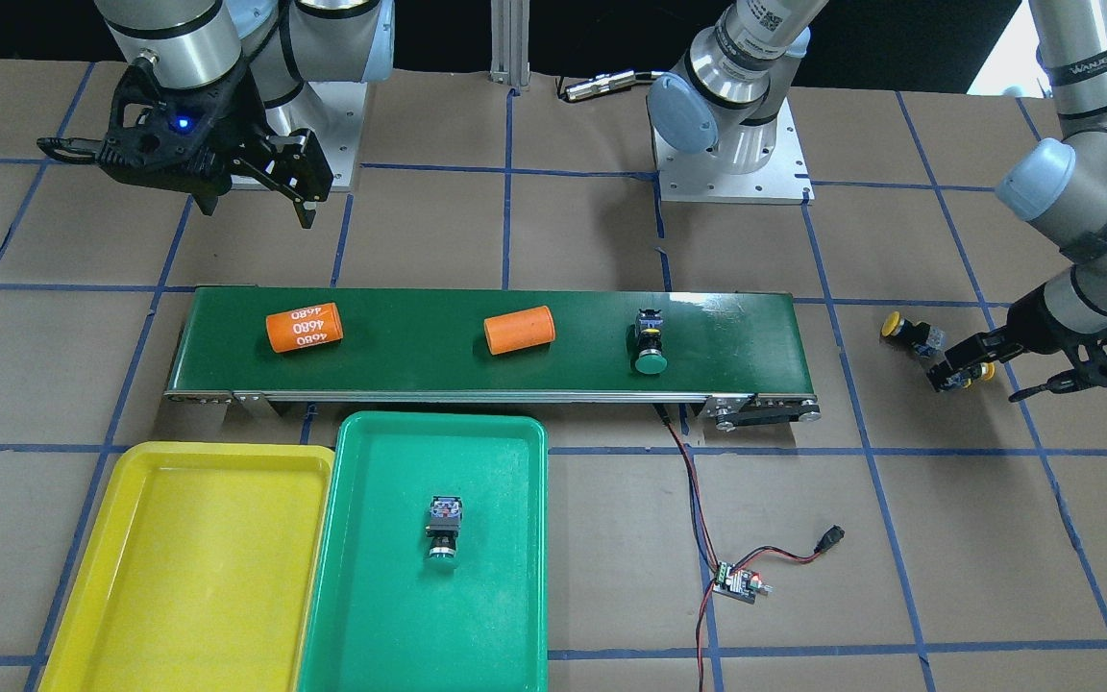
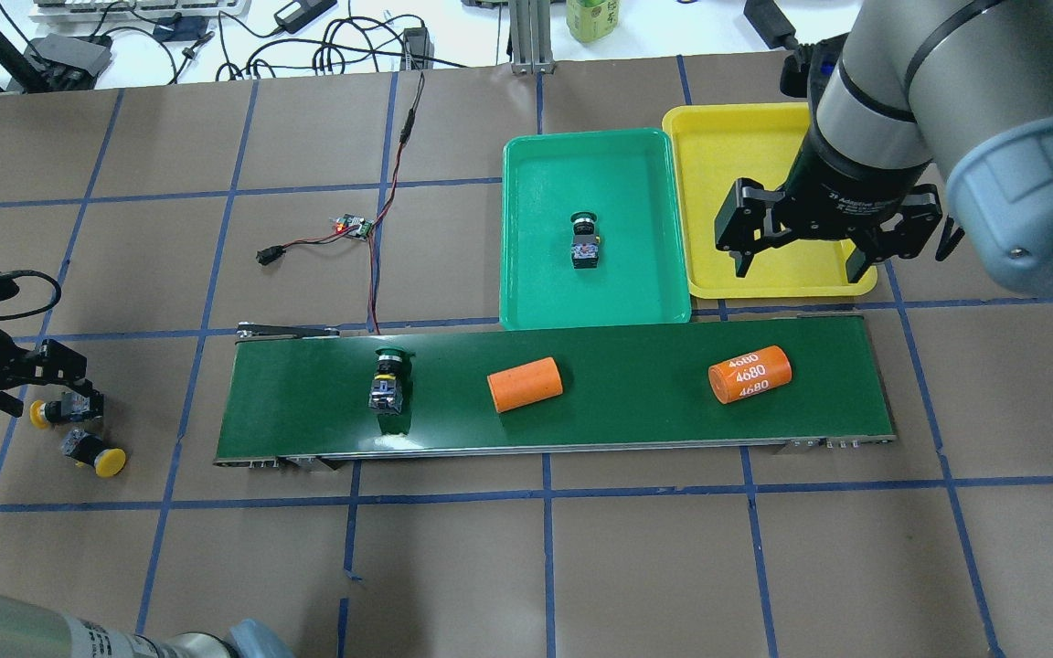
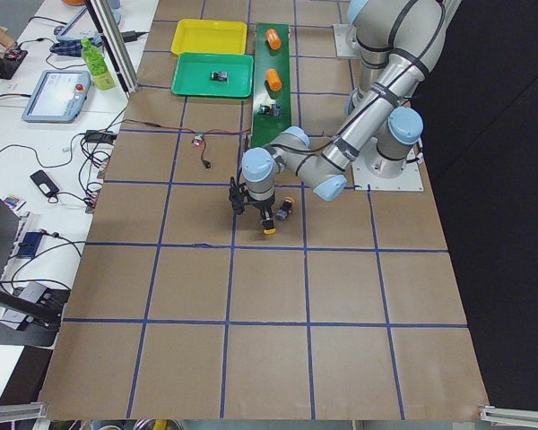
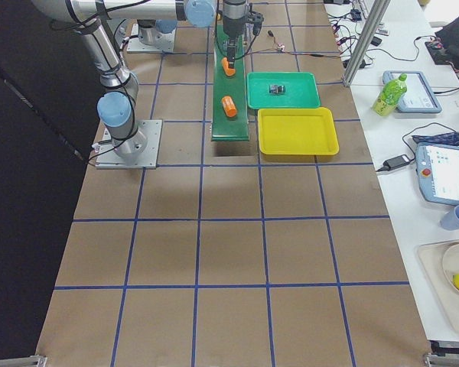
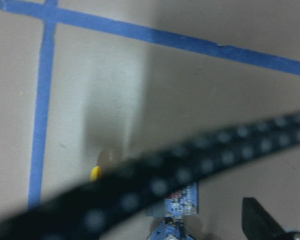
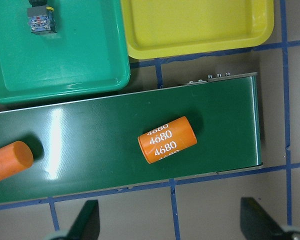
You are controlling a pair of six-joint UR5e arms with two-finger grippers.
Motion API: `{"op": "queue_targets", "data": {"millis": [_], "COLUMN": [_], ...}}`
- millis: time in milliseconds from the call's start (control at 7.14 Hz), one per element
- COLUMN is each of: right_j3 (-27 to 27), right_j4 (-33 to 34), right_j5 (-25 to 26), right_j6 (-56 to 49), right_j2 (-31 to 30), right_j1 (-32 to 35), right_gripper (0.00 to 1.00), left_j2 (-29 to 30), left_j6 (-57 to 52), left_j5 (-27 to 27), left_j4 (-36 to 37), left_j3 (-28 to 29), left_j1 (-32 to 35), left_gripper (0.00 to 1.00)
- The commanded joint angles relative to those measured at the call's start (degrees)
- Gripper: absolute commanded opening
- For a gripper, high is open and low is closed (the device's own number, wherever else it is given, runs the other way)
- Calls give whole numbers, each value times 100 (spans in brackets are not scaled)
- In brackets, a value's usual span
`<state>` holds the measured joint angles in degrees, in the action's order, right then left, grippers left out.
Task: Sort buttons by color to trays
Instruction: 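Reach the left gripper down and grasp a yellow push-button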
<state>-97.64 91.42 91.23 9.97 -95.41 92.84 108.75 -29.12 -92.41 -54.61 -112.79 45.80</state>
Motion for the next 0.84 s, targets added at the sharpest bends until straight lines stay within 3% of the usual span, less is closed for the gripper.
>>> {"op": "queue_targets", "data": {"millis": [0, 701], "right_j3": [-9, -88], "right_j4": [16, 78], "right_j5": [0, 9], "right_j6": [5, 57], "right_j2": [5, -30], "right_j1": [15, 15], "right_gripper": [100, 100], "left_j2": [146, 130], "left_j6": [11, -15], "left_j5": [-153, -128], "left_j4": [134, 337], "left_j3": [-15, 28], "left_j1": [-19, -10], "left_gripper": [100, 100]}}
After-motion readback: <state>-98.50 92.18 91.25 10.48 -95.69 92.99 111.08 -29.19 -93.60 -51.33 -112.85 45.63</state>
